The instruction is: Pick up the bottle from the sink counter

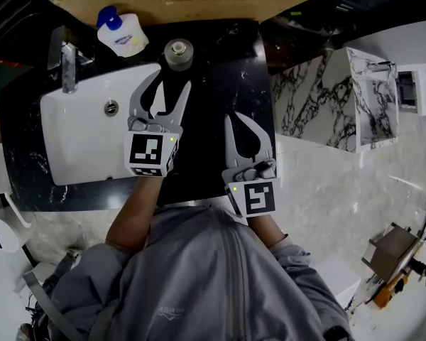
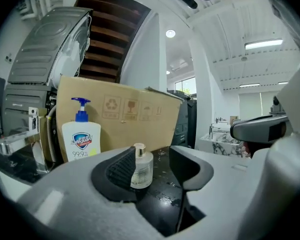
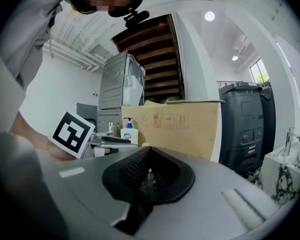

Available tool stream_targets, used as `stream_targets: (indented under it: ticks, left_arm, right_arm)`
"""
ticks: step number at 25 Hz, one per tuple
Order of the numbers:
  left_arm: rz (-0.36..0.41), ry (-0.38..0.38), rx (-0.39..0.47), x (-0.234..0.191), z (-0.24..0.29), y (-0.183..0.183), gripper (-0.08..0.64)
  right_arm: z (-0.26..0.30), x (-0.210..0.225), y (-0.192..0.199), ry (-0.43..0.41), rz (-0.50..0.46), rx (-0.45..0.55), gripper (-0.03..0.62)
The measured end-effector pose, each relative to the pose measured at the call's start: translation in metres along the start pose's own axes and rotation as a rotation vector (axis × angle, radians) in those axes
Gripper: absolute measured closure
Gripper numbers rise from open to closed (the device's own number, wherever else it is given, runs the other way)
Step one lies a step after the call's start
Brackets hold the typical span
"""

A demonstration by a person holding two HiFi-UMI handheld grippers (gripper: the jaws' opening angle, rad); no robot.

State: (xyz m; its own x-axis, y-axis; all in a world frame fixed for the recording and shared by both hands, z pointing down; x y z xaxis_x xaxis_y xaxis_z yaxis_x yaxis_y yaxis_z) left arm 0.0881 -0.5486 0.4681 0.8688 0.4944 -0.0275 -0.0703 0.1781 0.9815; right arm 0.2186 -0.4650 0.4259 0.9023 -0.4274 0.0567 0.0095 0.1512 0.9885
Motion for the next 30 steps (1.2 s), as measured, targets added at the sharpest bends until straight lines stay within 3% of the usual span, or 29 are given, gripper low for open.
stream_targets:
  ticks: [9, 16, 19, 30]
  left_arm:
    - [-0.021, 0.022, -0.071, -0.017, 0.037, 0.035, 0.26]
    - [-0.036, 0.013, -0.068, -0.028, 0.062, 0.042, 0.25]
    - [-0.005, 0.017, -0.074, -0.03, 0.075, 0.039, 0.241]
    - [-0.046, 0.042, -0.128, -0.031, 0.095, 0.042, 0.225]
  right_arm:
    - [0.025, 0.008, 0.007, 0.001, 0.008, -0.011, 0.592]
    - [0.036, 0.014, 0.015, 0.01, 0.018, -0.047, 0.592]
    - [0.039, 0.017, 0.018, 0.011, 0.019, -0.058, 0.592]
    - [0.047, 0.015, 0.02, -0.002, 0.022, -0.072, 0.592]
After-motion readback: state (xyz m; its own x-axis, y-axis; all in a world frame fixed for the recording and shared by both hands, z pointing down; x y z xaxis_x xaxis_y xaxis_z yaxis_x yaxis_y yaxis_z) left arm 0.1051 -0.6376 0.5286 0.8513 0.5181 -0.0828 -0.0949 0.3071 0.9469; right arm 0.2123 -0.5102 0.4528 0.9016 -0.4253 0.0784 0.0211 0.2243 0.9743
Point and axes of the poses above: the fingertips, and each gripper's own axes: z forward along the fingers, x to its right, y out of its underside, the point moved 4 cm from there along -z, backward along the fingers, and after that the axes turned 2 degrees about z, right-handed, at the moved point
